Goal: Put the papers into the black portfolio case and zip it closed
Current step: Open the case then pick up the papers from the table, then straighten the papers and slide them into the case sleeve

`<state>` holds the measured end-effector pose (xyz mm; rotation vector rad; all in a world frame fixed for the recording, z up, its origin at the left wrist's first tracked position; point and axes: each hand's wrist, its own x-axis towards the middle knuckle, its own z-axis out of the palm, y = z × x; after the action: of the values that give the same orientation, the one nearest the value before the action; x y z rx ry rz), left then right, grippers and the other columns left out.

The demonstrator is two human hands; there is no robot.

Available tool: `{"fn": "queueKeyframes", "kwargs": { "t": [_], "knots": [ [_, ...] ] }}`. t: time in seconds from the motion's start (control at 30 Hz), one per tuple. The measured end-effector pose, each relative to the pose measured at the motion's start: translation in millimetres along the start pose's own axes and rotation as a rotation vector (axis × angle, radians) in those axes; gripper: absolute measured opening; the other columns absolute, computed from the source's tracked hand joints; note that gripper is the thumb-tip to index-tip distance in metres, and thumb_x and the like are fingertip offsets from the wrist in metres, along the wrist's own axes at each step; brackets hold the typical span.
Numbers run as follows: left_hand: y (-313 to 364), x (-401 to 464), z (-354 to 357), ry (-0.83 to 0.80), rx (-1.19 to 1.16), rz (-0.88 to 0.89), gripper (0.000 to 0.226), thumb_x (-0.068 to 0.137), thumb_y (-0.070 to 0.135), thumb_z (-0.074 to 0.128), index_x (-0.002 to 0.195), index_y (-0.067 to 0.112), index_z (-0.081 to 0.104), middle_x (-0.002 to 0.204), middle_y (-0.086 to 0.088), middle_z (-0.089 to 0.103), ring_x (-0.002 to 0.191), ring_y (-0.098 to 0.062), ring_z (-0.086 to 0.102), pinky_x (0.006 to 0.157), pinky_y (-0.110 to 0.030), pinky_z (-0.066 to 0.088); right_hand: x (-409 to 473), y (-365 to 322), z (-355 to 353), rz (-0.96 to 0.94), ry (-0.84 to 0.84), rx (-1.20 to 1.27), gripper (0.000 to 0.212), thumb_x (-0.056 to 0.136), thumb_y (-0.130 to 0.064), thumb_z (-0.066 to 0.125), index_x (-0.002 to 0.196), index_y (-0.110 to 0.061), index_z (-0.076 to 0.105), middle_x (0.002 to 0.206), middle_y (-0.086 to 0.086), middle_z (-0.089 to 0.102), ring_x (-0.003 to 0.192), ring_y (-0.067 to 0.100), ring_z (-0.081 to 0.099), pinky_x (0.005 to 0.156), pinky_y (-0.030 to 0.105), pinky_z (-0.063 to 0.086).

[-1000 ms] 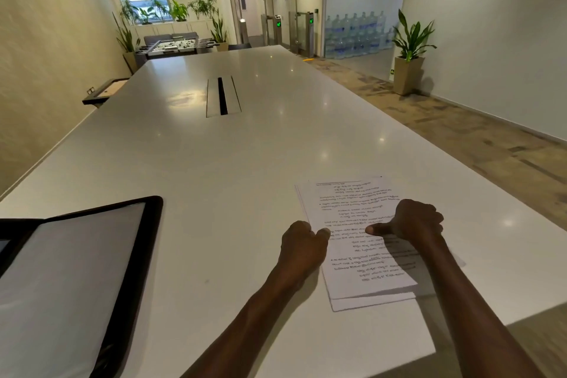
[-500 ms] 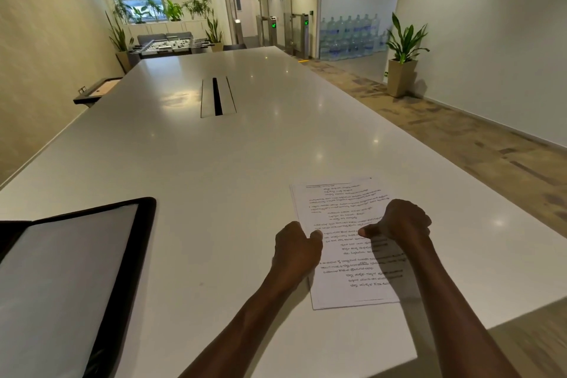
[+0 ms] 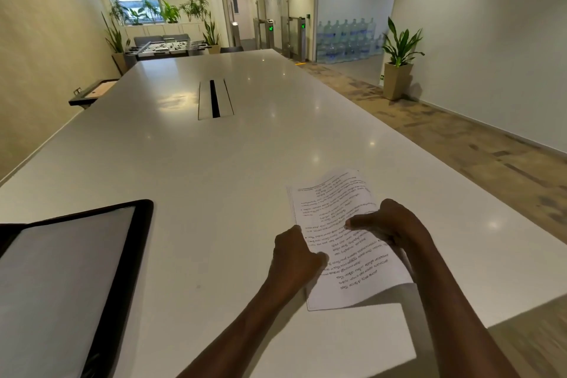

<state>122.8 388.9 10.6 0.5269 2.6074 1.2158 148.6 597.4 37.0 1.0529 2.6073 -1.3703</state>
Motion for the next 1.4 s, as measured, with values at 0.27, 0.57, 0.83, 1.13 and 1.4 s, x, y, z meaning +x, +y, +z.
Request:
{"fn": "queueKeyframes", "kwargs": {
  "t": [0.27,0.57,0.83,1.13,1.4],
  "knots": [
    [-4,-9,4,-0.006,0.008,0.103,0.035,0.072,0.004,0.078,0.093,0.019,0.054,0.094,0.017,0.062,0.08,0.0,0.056,0.053,0.003,0.037,10,18,-14,-0.009,0.206,0.043,0.067,0.066,-0.045,0.086,0.101,0.004,0.057,0.093,0.009,0.055,0.072,0.021,0.054,0.053,0.028,0.036],
    [-20,4,-5,0.142,-0.186,-0.068,0.06,0.078,0.024,0.078,0.128,0.009,0.049,0.126,-0.005,0.059,0.106,-0.016,0.061,0.085,-0.024,0.051,10,27,-15,-0.182,0.23,0.09,0.015,0.072,-0.015,0.082,0.078,-0.004,0.072,0.075,0.012,0.073,0.066,0.026,0.067,0.058,0.032,0.046],
    [-11,25,-64,0.112,-0.659,0.028,0.019,0.088,0.033,0.068,0.107,0.031,0.068,0.106,0.006,0.075,0.09,-0.009,0.072,0.073,-0.025,0.058,-12,0,1,-0.412,0.071,0.666,0.017,0.079,-0.009,0.078,0.093,-0.018,0.075,0.094,0.001,0.078,0.085,0.023,0.075,0.07,0.035,0.06],
    [7,27,-110,0.434,-0.487,0.274,0.026,0.093,0.037,0.059,0.115,0.024,0.062,0.101,0.012,0.072,0.084,-0.006,0.071,0.064,-0.021,0.058,-29,-49,14,-0.683,0.127,0.804,0.025,0.088,-0.012,0.068,0.108,-0.027,0.07,0.103,-0.006,0.076,0.087,0.013,0.074,0.066,0.021,0.057],
    [-9,27,-111,0.451,-0.492,0.236,0.026,0.089,0.042,0.063,0.109,0.025,0.063,0.095,0.009,0.074,0.079,-0.008,0.072,0.06,-0.021,0.058,-30,-47,39,-0.685,0.023,0.749,0.031,0.09,-0.016,0.068,0.119,-0.024,0.063,0.11,-0.004,0.075,0.095,0.017,0.073,0.077,0.032,0.06]
  ]
}}
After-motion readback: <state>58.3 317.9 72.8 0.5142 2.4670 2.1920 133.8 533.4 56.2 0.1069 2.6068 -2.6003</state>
